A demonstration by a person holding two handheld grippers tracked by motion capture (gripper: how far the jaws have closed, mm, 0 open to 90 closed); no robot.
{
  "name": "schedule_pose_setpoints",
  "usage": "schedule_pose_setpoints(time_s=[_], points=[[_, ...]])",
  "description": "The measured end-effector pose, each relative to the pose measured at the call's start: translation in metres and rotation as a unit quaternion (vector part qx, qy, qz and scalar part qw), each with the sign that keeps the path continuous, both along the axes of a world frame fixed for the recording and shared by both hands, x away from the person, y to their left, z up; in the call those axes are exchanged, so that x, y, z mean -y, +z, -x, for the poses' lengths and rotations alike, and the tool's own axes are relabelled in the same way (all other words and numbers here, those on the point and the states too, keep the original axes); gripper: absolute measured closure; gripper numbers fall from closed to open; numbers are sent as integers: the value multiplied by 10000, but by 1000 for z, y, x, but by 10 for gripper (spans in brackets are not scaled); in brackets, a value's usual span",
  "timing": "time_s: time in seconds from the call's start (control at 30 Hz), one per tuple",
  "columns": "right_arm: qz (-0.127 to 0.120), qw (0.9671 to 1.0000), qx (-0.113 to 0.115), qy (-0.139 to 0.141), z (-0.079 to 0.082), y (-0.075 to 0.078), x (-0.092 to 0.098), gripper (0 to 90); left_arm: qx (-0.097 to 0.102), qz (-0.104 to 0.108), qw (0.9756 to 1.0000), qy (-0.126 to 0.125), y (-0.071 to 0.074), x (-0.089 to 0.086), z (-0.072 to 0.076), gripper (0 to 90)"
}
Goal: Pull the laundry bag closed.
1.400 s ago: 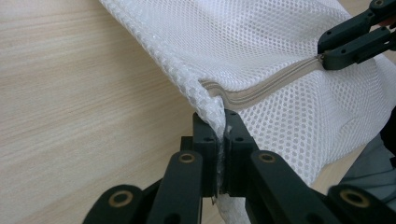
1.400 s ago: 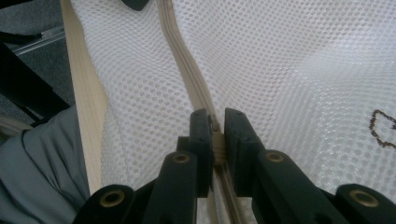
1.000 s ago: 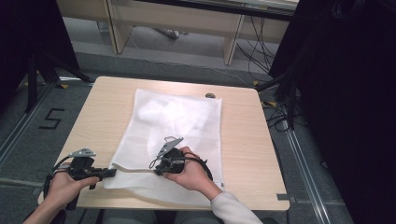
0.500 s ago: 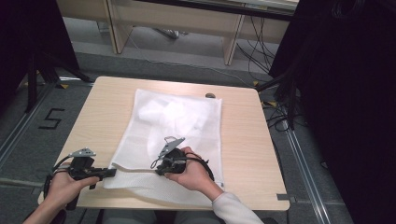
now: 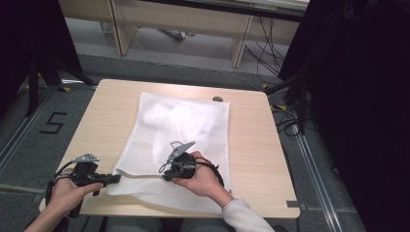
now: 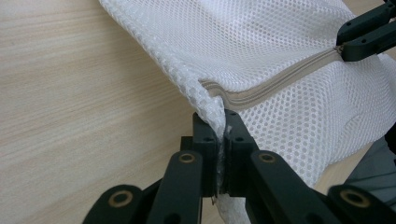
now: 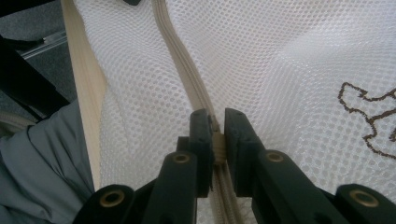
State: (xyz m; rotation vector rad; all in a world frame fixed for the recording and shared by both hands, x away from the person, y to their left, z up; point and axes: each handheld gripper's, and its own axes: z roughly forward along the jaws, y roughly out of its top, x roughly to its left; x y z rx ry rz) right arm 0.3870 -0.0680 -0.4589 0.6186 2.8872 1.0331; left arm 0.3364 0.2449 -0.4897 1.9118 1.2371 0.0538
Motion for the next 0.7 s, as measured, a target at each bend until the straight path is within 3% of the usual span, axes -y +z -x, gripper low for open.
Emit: schedule_pose_setpoints(time_s=[0.1,0.2,0.27,0.4,0.7], points=[[35,9999,-36,-95,1,1,1,827,-8,15,10000,-3,0,0,0,855],[-6,10000,10,-19,2,1,1,827,-13,26,10000,2,-1,0,0,855],[-4,9999,-85,-101,3,2,2,827,-10,19,10000,12,-1,0,0,855],[24,10000,76,17,1,2,4,827,-4,-16,10000,8,-1,0,1,855],[-3,10000,-51,-22,2,1,4,827,-21,-8,10000,-20,-2,1,0,855]])
